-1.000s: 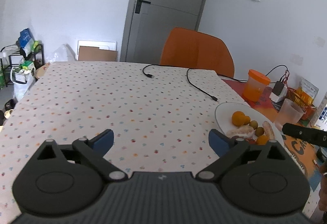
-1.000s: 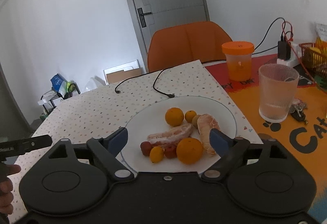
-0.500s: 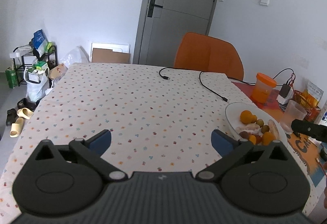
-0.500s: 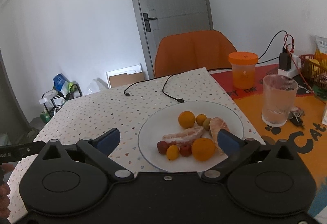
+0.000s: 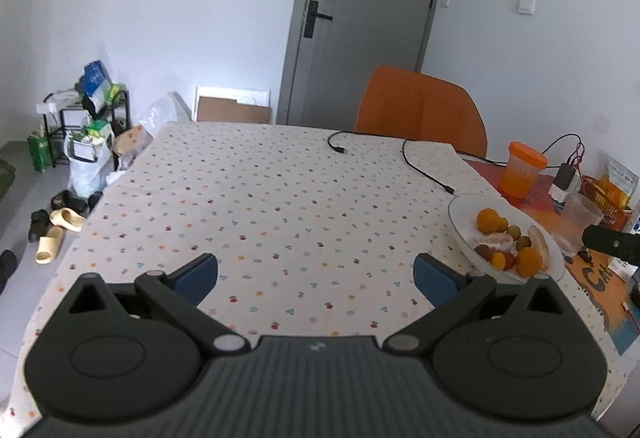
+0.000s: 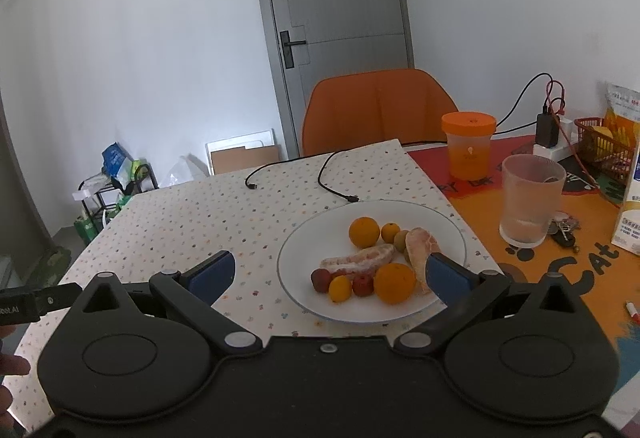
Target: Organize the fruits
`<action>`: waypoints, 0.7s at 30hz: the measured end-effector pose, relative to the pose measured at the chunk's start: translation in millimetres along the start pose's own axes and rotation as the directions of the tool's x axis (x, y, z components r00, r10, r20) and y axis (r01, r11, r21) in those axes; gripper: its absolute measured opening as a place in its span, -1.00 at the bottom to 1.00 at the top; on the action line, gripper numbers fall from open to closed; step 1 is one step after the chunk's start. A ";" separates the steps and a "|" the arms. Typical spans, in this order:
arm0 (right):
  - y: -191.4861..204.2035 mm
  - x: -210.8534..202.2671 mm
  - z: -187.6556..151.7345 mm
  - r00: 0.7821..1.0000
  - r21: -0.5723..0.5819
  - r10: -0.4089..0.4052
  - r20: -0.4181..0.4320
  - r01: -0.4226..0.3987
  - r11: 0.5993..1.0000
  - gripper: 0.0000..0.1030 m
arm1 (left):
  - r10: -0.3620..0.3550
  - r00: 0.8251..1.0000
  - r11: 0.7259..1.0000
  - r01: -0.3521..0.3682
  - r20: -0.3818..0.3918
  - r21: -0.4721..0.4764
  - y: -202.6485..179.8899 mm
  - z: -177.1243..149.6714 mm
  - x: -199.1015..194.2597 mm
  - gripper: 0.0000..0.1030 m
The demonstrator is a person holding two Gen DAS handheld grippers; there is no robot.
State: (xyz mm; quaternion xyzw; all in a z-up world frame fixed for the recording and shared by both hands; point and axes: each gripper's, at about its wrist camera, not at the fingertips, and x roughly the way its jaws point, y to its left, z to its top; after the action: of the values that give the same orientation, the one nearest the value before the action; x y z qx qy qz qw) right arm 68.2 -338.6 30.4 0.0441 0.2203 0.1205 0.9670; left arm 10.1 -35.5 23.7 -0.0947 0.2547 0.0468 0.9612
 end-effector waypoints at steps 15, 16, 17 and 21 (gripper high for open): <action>26.2 -11.1 -12.2 1.000 -0.033 0.029 -0.011 -0.030 0.999 1.00 | -0.002 1.000 1.000 0.002 -0.006 0.000 16.5 -10.8 -16.7 1.00; 29.2 -10.8 -13.1 1.000 -0.035 0.026 -0.013 -0.027 0.999 1.00 | -0.006 1.000 1.000 0.006 -0.007 0.006 15.6 -11.5 -16.4 1.00; 31.1 -10.6 -14.2 1.000 -0.036 0.023 -0.012 -0.023 0.999 1.00 | -0.009 1.000 1.000 0.009 -0.009 0.016 14.6 -12.1 -16.1 1.00; 37.6 -8.5 -18.2 1.000 -0.047 -0.003 -0.016 0.002 0.999 1.00 | -0.011 1.000 1.000 0.011 -0.011 0.023 13.6 -11.8 -16.2 1.00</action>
State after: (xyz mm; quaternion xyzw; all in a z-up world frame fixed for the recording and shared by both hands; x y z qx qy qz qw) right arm 44.7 -303.8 22.8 0.0199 0.2251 0.1249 0.9661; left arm -11.5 -25.3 19.5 -0.0852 0.2602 0.0381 0.9610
